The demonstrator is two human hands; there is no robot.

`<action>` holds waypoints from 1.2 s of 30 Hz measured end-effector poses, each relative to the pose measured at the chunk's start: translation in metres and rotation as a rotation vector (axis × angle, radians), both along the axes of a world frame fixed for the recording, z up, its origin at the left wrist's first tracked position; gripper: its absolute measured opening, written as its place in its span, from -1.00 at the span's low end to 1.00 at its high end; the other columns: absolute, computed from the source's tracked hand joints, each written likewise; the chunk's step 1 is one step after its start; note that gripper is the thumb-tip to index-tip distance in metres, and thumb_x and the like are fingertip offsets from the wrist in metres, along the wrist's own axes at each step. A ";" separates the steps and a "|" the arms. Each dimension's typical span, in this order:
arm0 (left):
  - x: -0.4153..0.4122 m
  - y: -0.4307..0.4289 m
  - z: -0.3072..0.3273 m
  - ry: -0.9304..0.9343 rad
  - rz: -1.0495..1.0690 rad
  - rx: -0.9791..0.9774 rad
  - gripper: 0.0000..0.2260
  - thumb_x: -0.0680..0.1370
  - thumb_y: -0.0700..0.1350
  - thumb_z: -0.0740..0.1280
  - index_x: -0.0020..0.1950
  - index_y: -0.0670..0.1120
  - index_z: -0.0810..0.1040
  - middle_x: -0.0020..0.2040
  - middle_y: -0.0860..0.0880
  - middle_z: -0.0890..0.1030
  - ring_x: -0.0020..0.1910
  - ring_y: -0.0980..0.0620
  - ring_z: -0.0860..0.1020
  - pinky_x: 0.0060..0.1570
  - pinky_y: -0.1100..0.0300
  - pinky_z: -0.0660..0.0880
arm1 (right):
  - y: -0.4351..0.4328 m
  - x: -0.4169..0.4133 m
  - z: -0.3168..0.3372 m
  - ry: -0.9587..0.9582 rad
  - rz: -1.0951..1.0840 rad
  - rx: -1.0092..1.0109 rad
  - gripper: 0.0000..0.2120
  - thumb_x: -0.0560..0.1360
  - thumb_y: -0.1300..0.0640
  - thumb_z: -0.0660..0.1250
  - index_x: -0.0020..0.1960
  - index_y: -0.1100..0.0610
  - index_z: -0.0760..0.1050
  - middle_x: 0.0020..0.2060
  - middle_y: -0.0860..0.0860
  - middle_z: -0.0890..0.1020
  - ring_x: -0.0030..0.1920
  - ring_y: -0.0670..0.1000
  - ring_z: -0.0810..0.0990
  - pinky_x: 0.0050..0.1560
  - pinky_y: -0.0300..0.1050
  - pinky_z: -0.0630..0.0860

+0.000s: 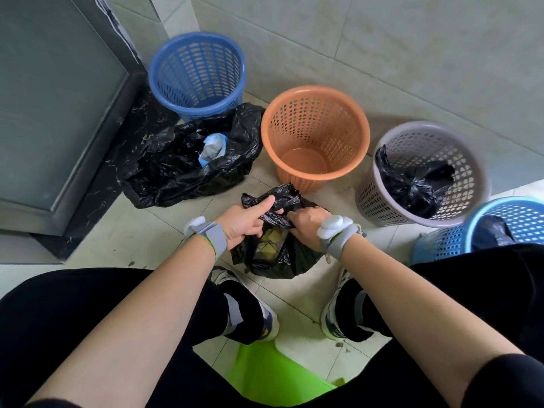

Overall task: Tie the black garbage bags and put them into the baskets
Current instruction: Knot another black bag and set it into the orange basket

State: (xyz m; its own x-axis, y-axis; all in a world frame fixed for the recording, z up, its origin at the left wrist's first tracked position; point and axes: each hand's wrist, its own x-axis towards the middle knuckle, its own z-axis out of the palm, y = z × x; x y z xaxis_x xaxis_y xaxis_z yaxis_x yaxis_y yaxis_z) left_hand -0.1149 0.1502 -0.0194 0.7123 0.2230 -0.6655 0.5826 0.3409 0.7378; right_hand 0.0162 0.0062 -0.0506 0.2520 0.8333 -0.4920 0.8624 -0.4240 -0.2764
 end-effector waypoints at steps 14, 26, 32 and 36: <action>-0.003 0.001 -0.002 -0.074 0.006 -0.172 -0.65 0.63 0.04 0.22 0.11 -0.22 0.62 -0.44 0.04 0.40 -0.52 0.10 0.24 -0.27 0.18 0.35 | -0.001 0.034 0.027 0.928 -0.932 0.246 -0.63 0.49 -0.22 0.37 0.11 0.03 0.64 -0.10 0.04 0.70 -0.14 0.05 0.63 -0.02 -0.14 0.49; 0.015 -0.011 0.000 -0.032 0.426 -0.301 -0.73 0.67 0.03 0.13 0.06 -0.05 0.57 -0.09 -0.05 0.69 -0.41 0.13 0.59 -0.35 0.26 0.38 | -0.013 0.003 0.016 0.814 -0.663 0.070 -0.99 0.49 0.08 0.48 -0.09 -0.01 0.67 -0.26 -0.02 0.69 -0.25 -0.11 0.62 -0.03 -0.25 0.61; 0.012 -0.001 0.004 -0.014 0.340 -0.284 -0.62 0.65 0.12 0.12 -0.31 -0.03 0.27 -0.42 -0.01 0.34 -0.59 0.05 0.20 -0.37 0.17 0.20 | -0.018 0.014 0.002 0.395 -0.656 0.179 -0.68 0.32 -0.15 0.58 -0.12 -0.05 0.50 -0.17 -0.05 0.63 -0.16 0.00 0.58 -0.07 -0.12 0.54; 0.010 0.006 0.008 0.038 0.218 -0.156 -0.60 0.63 0.13 0.16 -0.34 -0.01 0.25 -0.46 0.01 0.27 -0.58 0.06 0.13 -0.35 0.15 0.17 | -0.016 0.015 0.004 0.230 -0.561 0.224 -0.18 0.22 -0.18 0.59 0.36 -0.11 0.29 0.25 0.05 0.38 0.25 0.10 0.41 0.28 0.04 0.42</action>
